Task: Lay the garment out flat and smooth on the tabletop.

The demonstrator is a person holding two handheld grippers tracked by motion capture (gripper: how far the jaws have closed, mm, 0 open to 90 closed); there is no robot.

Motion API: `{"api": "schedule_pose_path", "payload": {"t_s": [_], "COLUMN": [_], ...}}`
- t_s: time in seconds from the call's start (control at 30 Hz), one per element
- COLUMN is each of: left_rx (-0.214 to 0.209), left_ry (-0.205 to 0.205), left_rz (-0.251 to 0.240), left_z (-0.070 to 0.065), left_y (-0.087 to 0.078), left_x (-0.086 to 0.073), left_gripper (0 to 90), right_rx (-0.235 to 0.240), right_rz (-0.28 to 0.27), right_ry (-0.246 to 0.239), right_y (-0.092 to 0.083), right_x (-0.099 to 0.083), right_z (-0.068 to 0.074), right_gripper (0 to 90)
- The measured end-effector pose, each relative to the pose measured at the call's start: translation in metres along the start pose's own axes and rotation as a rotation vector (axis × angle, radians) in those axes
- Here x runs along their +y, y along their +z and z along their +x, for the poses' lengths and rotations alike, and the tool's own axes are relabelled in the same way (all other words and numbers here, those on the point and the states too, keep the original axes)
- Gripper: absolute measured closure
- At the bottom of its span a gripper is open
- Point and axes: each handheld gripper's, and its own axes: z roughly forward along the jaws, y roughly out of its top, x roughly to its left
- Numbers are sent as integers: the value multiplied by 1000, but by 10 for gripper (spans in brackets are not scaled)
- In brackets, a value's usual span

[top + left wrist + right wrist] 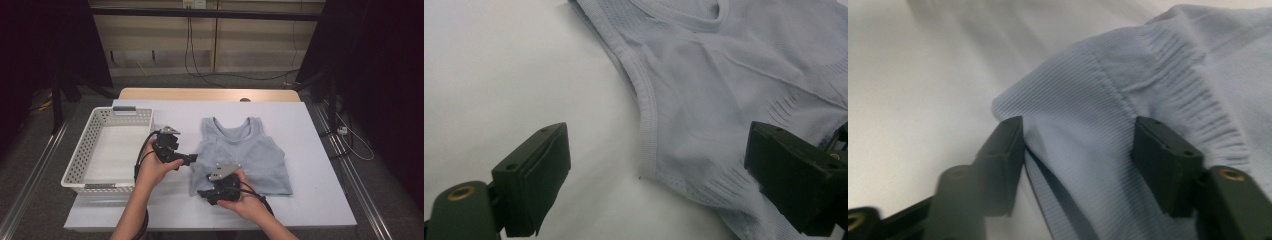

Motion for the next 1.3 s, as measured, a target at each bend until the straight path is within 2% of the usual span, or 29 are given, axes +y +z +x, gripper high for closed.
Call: {"api": "schedule_pose_path", "payload": {"t_s": [0.07, 0.23, 0.27, 0.3, 0.53, 0.77, 0.9, 1.03, 1.3], "left_rx": [2, 2, 14, 3, -3, -7, -8, -1, 12], "left_ry": [-2, 5, 2, 3, 3, -6, -19, -30, -11], "left_rz": [0, 8, 3, 3, 3, -10, -20, -42, -55], "left_z": [0, -1, -2, -1, 1, 1, 2, 2, 1], "left_y": [1, 2, 3, 2, 2, 1, 3, 4, 12], "left_x": [0, 1, 1, 2, 3, 7, 9, 13, 21], "left_gripper": [116, 117, 117, 117, 117, 117, 122, 107, 104], "right_rx": [-5, -18, -20, -21, -26, -33, 0, 57, 105], "right_rz": [-5, -3, -3, -1, -5, -18, -36, -48, -83], "right_ry": [13, 9, 12, 11, 26, 40, 74, 108, 143], "right_y": [-1, -1, -1, -1, -2, -3, -5, -10, -22], "right_x": [-1, -1, -1, 0, 0, -1, -2, -4, -5], "right_z": [-3, -3, -3, -3, -6, -6, -7, -8, -8], "right_gripper": [543, 570, 580, 591, 793, 840, 852, 856, 857]}}
